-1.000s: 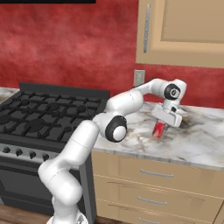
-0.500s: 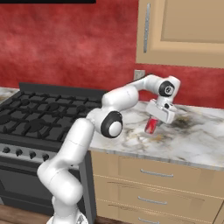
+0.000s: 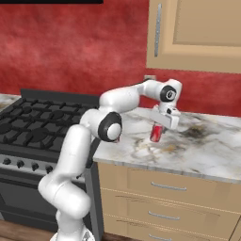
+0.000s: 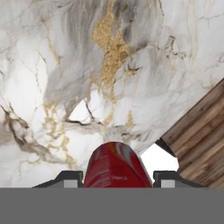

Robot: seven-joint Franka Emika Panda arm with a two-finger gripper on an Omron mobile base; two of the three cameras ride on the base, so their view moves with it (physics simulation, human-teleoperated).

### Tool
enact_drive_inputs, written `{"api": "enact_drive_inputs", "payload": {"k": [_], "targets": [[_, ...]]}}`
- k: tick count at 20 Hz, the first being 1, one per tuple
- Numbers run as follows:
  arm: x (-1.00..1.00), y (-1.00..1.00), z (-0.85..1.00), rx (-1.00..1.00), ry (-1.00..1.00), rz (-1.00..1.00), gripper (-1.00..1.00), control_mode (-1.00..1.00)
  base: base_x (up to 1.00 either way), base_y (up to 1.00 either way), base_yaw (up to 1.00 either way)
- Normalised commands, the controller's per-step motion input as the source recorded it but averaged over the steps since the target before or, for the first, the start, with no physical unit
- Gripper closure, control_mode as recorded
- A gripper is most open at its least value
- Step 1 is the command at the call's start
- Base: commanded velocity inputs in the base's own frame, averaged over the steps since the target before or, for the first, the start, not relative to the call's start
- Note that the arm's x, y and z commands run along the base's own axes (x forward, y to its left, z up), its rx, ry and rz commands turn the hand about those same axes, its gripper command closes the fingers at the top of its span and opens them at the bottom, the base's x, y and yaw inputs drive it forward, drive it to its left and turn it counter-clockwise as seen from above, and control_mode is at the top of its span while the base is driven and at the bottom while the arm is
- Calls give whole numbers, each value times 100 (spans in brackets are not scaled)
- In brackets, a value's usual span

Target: Four empty soda cans are scattered around the kitchen. Gather all the cans and cluster them next to the stove for recycling.

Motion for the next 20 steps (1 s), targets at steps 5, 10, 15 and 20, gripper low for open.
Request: {"api": "enact_drive_inputs", "payload": {"k": [5,10,15,20], "targets": [[0,23,-3,-15,-6,0,100,-100,0,0,0],[-4,24,-3,-10,-5,0,100,-100,0,0,0],[0,18,3,0,0,0,100,-100,0,0,0],[0,19,2,0,-3,0,100,-100,0,0,0]]}}
